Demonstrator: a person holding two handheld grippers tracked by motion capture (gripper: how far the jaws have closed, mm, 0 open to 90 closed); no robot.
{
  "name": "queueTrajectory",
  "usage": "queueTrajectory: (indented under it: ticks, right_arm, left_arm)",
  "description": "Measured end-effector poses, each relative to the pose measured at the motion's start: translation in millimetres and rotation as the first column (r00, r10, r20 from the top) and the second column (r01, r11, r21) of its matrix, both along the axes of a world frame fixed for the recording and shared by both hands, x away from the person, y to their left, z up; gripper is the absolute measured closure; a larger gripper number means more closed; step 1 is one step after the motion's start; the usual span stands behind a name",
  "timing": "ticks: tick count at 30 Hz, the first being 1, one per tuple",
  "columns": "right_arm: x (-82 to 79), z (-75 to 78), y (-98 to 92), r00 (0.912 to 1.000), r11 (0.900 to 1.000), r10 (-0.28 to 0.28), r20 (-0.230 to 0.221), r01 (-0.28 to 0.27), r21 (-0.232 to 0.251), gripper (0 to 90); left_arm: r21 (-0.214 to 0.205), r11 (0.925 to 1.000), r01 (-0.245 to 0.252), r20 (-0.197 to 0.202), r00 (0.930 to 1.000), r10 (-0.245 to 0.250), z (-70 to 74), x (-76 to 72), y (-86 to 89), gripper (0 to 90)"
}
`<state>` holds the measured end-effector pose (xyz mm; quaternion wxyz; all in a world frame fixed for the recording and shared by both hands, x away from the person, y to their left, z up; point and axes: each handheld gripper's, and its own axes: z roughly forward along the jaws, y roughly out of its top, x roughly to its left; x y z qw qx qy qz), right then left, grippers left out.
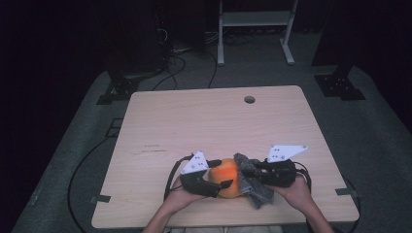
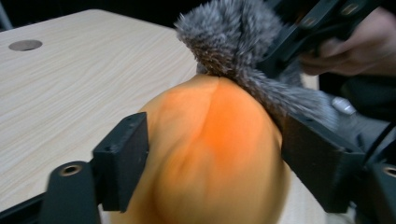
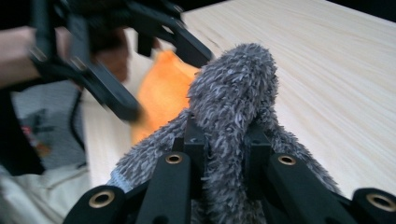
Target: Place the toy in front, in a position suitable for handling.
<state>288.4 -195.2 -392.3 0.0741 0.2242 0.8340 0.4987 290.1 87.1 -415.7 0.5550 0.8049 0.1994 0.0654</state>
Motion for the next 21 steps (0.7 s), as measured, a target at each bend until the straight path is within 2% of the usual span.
queueTrajectory:
  ticks: [3,4,5,6,7,9,10,11,12,13,16,17,19,21]
  right_arm:
    - [3.5,-1.3,-9.4,0.9995,0.9995,-0.030,-0.007,0.030,-0.001,75.9]
    - [4.9,-2.1,-12.0,0.9992,0.9993,-0.038,-0.013,0.038,0.000,75.9]
    - [5.9,-2.4,-13.4,0.9990,0.9991,-0.042,-0.017,0.042,0.003,75.9]
    - [6.1,-1.9,-13.3,0.9991,0.9992,-0.041,-0.014,0.041,0.000,75.9]
    - [5.2,-1.0,-12.4,0.9990,0.9991,-0.043,-0.012,0.043,-0.004,75.9]
    - [3.2,0.9,-10.6,0.9992,0.9992,-0.039,-0.006,0.039,0.002,75.9]
    - [-3.8,7.8,-2.9,0.9996,0.9987,0.029,0.004,-0.029,0.041,75.9]
    - [-6.2,9.4,1.6,0.9987,0.9983,0.047,0.019,-0.048,0.034,75.8]
    - [-9.1,10.3,8.3,0.9980,0.9988,0.050,0.040,-0.050,0.000,75.9]
    - [-9.1,9.6,9.9,0.9977,0.9987,0.050,0.046,-0.049,-0.012,75.9]
    - [-0.4,4.6,-1.1,0.9999,1.0000,0.001,0.011,-0.001,0.003,76.3]
    - [-0.4,4.6,-1.1,0.9999,1.0000,0.001,0.011,-0.001,0.003,76.3]
    - [6.4,1.2,-14.2,0.9982,0.9982,-0.060,-0.007,0.060,-0.005,76.3]
    - [6.5,-0.8,-18.9,0.9981,0.9981,-0.060,-0.017,0.060,-0.013,76.3]
  left_arm:
    - [0.012,0.9999,0.010,-0.050,0.9987,-0.010,-4.8,5.4,1.9,17.1]
    - [0.031,0.9995,0.009,-0.049,0.9987,-0.007,-8.1,5.5,-0.8,17.1]
    - [0.031,0.9995,0.009,-0.049,0.9987,-0.007,-8.1,5.5,-0.8,17.9]
    - [0.050,0.9987,0.008,-0.038,0.9993,-0.006,-11.2,4.4,-5.1,21.8]
    - [0.063,0.9980,-0.012,-0.008,0.9999,0.012,-11.8,2.6,-8.3,25.9]
    - [0.067,0.9976,-0.018,-0.002,0.9998,0.019,-11.6,2.5,-9.2,33.2]
    - [0.067,0.9976,-0.020,0.009,0.9998,0.020,-12.3,1.1,-11.7,36.0]
    - [0.067,0.9976,-0.020,0.009,0.9998,0.020,-12.3,1.1,-11.7,37.5]
    - [0.082,0.9965,-0.017,0.026,0.9995,0.015,-12.1,-0.7,-12.0,39.2]
    - [0.082,0.9965,-0.017,0.026,0.9995,0.015,-12.1,-0.7,-12.0,40.5]
    - [0.072,0.9972,-0.021,0.017,0.9997,0.020,-12.2,-0.4,-7.0,42.9]
    - [0.072,0.9972,-0.021,0.017,0.9997,0.020,-12.2,-0.4,-7.0,42.9]
    - [0.062,0.9980,-0.014,0.011,0.9999,0.013,-12.1,-0.1,-7.9,42.5]
    - [0.048,0.9987,0.018,-0.002,0.9998,-0.018,-11.5,0.5,-9.1,32.6]
